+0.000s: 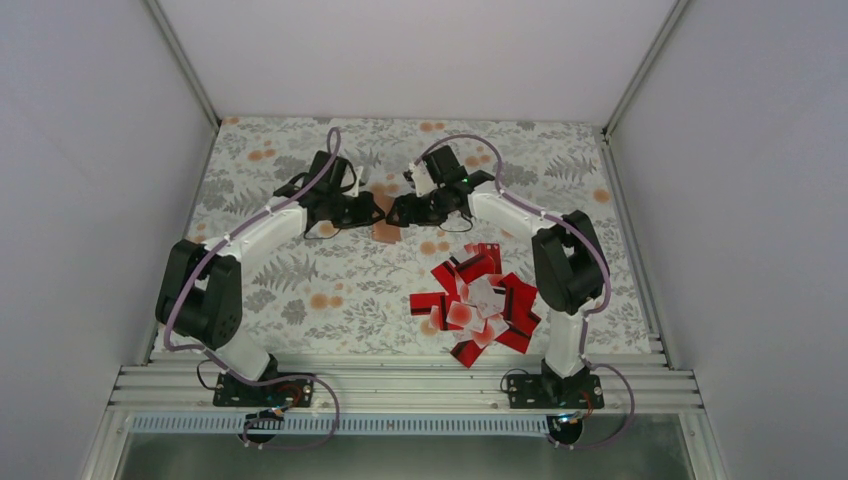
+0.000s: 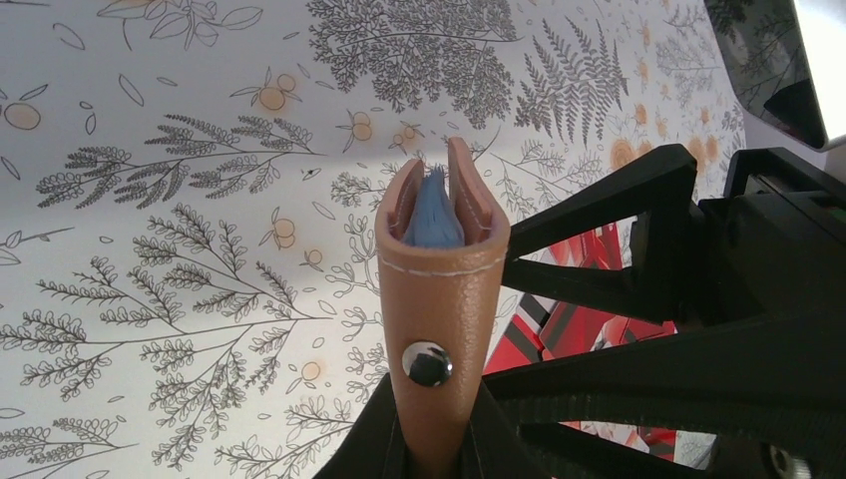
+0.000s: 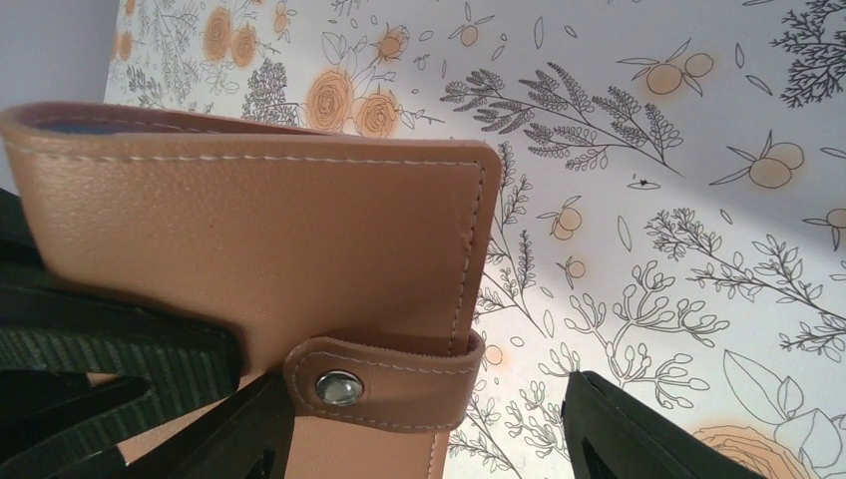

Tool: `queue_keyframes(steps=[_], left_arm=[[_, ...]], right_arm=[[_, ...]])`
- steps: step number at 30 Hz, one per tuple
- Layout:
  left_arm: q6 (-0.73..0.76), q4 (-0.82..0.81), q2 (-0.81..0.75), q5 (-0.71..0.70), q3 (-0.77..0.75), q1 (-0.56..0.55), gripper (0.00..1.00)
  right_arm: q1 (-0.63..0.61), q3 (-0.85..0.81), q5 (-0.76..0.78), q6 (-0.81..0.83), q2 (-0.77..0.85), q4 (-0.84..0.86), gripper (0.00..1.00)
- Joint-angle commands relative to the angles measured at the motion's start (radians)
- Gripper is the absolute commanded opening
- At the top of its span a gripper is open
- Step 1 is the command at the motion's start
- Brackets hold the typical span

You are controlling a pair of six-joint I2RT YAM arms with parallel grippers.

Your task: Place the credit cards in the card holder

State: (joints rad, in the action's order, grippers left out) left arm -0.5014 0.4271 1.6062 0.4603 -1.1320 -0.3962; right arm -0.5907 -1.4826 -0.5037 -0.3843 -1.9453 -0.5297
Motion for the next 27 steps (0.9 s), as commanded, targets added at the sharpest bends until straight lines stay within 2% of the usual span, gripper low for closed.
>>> queue_keyframes(steps=[1, 11, 27], left_arm=[[-0.022, -0.026, -0.047, 0.060, -0.030, -0.013, 0.02], [0.013, 0.013, -0.043, 0.097, -0.070, -0.029, 0.02], [0.062, 0.095, -0.004, 0.052, -0.155, -0.084, 0.02]], right_arm=[[-0.016, 0.035, 0.016, -0.008, 0.005, 0.022, 0.69], [-0.015, 0.038, 0.048, -0.021, 0.007, 0.029, 0.69], [-0.017, 0.034, 0.044, -0.045, 0.002, 0.035, 0.68]])
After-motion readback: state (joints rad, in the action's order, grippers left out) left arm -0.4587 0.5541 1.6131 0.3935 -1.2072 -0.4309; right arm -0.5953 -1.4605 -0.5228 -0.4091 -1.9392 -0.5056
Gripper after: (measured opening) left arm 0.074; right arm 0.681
